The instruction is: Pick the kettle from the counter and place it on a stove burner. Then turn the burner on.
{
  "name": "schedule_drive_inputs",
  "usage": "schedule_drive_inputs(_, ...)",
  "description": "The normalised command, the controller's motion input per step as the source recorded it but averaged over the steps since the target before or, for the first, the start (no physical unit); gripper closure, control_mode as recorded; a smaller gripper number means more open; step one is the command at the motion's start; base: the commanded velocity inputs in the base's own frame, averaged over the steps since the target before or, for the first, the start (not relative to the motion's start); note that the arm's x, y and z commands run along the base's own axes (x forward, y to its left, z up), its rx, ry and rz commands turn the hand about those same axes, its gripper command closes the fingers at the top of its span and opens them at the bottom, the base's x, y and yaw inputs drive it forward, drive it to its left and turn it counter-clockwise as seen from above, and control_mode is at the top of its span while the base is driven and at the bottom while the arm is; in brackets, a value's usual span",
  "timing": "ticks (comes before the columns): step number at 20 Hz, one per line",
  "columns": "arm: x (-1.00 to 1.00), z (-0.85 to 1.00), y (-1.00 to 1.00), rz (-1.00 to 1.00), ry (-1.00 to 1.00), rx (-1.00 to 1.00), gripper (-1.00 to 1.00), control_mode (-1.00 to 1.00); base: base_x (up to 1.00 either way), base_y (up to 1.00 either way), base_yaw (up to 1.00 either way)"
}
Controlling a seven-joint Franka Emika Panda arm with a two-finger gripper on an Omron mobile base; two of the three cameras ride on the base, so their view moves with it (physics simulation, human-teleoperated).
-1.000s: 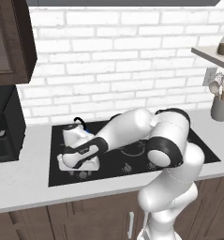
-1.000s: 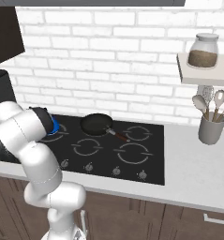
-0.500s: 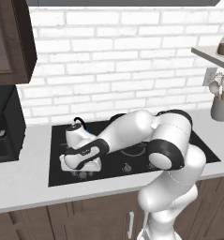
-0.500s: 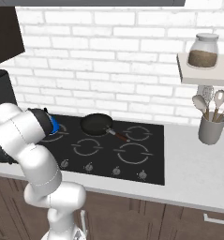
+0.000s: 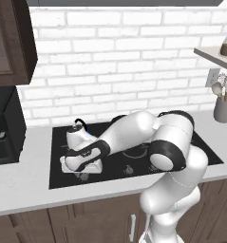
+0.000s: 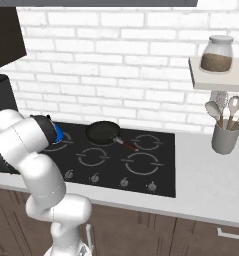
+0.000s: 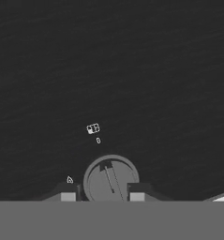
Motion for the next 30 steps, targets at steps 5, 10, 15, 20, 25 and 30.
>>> schedule_drive_inputs(5,-0.01,0.0,0.0,0.1,0.0,0.0,1.0,-1.0,0.0,0.0,0.0)
schedule_drive_inputs(10,-0.03,0.0,0.0,0.15,0.0,-0.01,1.0,-1.0,0.0,0.0,0.0)
schedule_drive_inputs(15,-0.08,0.0,0.0,0.18,0.0,-0.03,1.0,-1.0,0.0,0.0,0.0)
schedule_drive_inputs(20,-0.09,0.0,0.0,0.19,0.0,-0.03,1.0,-1.0,0.0,0.0,0.0)
schedule_drive_inputs(25,-0.08,0.0,0.0,0.19,0.0,-0.03,1.0,-1.0,0.0,0.0,0.0)
schedule_drive_inputs(30,-0.08,0.0,0.0,0.2,0.0,-0.04,1.0,-1.0,0.0,0.0,0.0)
